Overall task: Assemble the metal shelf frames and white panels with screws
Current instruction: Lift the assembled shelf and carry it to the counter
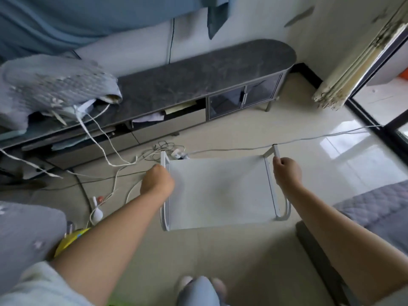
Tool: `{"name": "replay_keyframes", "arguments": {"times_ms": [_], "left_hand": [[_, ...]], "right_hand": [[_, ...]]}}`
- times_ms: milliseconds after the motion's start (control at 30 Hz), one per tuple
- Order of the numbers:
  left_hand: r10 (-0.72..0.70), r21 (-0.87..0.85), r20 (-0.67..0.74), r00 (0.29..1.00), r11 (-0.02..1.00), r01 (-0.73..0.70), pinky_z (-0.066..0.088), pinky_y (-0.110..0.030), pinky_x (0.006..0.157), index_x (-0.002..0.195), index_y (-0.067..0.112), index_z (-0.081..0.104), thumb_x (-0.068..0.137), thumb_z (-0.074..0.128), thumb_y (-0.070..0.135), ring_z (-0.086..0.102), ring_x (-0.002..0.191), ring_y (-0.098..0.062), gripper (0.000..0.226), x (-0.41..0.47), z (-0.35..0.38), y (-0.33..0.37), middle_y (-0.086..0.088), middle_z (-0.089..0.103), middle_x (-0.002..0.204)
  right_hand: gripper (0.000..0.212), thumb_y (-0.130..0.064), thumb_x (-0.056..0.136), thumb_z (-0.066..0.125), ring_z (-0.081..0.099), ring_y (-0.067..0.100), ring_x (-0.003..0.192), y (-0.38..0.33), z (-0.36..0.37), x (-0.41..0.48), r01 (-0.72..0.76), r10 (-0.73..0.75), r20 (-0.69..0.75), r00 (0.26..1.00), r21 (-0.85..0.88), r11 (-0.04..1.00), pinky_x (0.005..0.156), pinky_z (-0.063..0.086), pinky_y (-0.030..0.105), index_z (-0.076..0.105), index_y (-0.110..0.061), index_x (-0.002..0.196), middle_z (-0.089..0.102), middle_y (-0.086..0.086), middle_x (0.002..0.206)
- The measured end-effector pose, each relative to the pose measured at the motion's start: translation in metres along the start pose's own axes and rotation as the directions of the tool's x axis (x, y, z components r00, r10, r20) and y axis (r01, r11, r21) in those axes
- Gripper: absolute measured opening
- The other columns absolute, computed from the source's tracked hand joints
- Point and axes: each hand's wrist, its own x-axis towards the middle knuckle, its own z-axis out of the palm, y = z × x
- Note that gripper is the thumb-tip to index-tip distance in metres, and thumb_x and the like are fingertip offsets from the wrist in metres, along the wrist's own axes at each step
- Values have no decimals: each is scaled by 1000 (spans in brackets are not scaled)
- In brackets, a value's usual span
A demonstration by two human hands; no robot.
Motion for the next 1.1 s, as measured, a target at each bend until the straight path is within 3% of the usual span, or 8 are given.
{"name": "replay_keyframes", "arguments": {"times_ms": [133, 333, 467, 567, 667, 833, 967, 1100], "left_hand": [[107, 86, 0, 994, 991, -106, 47, -38, 83, 114, 1, 54, 92, 42, 7, 56, 108, -35, 26, 68, -25, 74, -17, 58, 118], [240, 153, 68, 968, 957, -248, 48, -38, 86, 118, 3, 54, 92, 45, 8, 56, 110, -33, 28, 161, -61, 209, -16, 58, 121], [295, 171, 91, 951, 936, -307, 46, -36, 88, 118, 1, 55, 91, 44, 5, 55, 113, -33, 30, 208, -72, 309, -15, 57, 123], [321, 186, 100, 942, 924, -334, 46, -36, 89, 117, 2, 56, 91, 41, 3, 54, 114, -32, 30, 237, -67, 387, -14, 56, 123], [348, 190, 112, 931, 912, -364, 45, -37, 93, 116, 1, 57, 91, 42, 2, 54, 114, -33, 29, 261, -57, 466, -15, 57, 123], [300, 172, 143, 943, 931, -322, 46, -35, 89, 118, 0, 56, 91, 41, -1, 55, 114, -32, 32, 293, -31, 598, -16, 56, 124], [219, 146, 156, 963, 959, -242, 44, -34, 92, 121, 0, 55, 93, 39, 1, 53, 117, -31, 33, 319, -7, 694, -15, 56, 127], [171, 96, 206, 963, 976, -194, 47, -35, 91, 118, -1, 57, 93, 37, 1, 56, 113, -32, 32, 353, 17, 767, -16, 58, 123]], "right_hand": [[46, -22, 96, 35, 49, 29, 68, -40, -16, 81, -27, 27, -54, 998, 6, 1000, 61, 31, 30, 32, -10, 52, 38, 9, 52], [47, -21, 94, 39, 61, 43, 81, -87, -59, 208, -86, 88, -103, 991, 19, 996, 72, 44, 34, 37, -8, 49, 51, 23, 70], [45, -22, 94, 40, 60, 44, 86, -97, -95, 288, -157, 162, -129, 978, 50, 986, 83, 50, 52, 41, -7, 52, 54, 23, 75], [44, -21, 94, 40, 57, 35, 65, -91, -127, 351, -192, 206, -146, 967, 109, 975, 77, 53, 44, 43, -7, 52, 54, 19, 65], [44, -20, 93, 42, 45, 23, 48, -83, -160, 420, -222, 244, -134, 961, 157, 962, 64, 45, 35, 41, -7, 51, 47, 12, 56], [37, -15, 91, 42, 45, 23, 48, -67, -220, 552, -233, 244, -102, 964, 105, 967, 54, 41, 28, 44, -6, 55, 46, 11, 56], [41, -17, 92, 40, 52, 28, 59, -61, -263, 653, -220, 220, -90, 971, 6, 975, 65, 44, 33, 44, -6, 52, 48, 12, 57], [38, -18, 92, 39, 56, 31, 75, -60, -290, 749, -214, 207, -95, 974, -71, 974, 71, 46, 35, 49, -4, 58, 55, 19, 74]]}}
